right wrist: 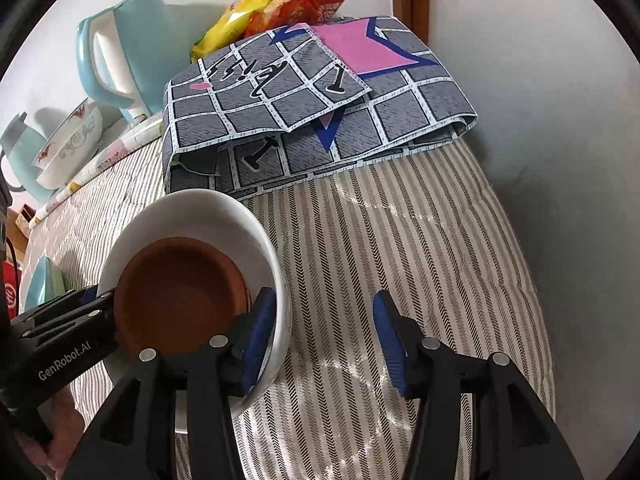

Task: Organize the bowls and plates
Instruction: 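Close both grippers on the white bowl rim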

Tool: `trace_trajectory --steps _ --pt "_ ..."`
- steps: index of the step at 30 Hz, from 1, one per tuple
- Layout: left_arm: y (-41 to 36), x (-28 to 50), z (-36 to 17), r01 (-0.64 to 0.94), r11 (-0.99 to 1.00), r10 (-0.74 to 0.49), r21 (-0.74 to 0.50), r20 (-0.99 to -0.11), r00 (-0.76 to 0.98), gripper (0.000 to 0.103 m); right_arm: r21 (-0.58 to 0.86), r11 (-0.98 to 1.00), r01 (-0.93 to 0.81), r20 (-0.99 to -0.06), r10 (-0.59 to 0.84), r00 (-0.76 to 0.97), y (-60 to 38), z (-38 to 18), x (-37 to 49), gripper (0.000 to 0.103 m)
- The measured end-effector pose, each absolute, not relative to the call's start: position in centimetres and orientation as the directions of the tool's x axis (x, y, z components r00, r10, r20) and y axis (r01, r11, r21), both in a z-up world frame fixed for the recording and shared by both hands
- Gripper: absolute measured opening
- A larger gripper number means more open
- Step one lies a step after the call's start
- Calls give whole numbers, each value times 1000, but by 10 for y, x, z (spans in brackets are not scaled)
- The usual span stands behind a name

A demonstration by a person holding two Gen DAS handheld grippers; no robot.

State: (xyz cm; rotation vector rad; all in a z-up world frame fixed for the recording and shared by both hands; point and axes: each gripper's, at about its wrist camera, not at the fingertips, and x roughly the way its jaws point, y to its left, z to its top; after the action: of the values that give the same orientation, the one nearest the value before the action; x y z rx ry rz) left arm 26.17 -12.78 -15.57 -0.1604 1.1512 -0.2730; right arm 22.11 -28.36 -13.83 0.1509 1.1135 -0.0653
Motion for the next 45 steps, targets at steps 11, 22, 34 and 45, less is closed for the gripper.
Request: trace_trajectory --steps 11,22,34,45 --pt "-138 260 -150 149 949 -314 -278 -869 382 11 96 988 118 -881 29 472 -262 -135 219 10" --pt "-129 244 -139 143 950 -313 -279 -871 378 10 104 984 142 -878 24 479 -255 -131 202 9" --pt "-126 216 -122 132 952 -307 -278 -857 414 10 114 984 137 -862 30 506 -249 -121 170 9" --pt "-102 191 -103 125 957 -289 -261 -843 453 10 127 985 119 -838 42 544 -227 -104 149 9"
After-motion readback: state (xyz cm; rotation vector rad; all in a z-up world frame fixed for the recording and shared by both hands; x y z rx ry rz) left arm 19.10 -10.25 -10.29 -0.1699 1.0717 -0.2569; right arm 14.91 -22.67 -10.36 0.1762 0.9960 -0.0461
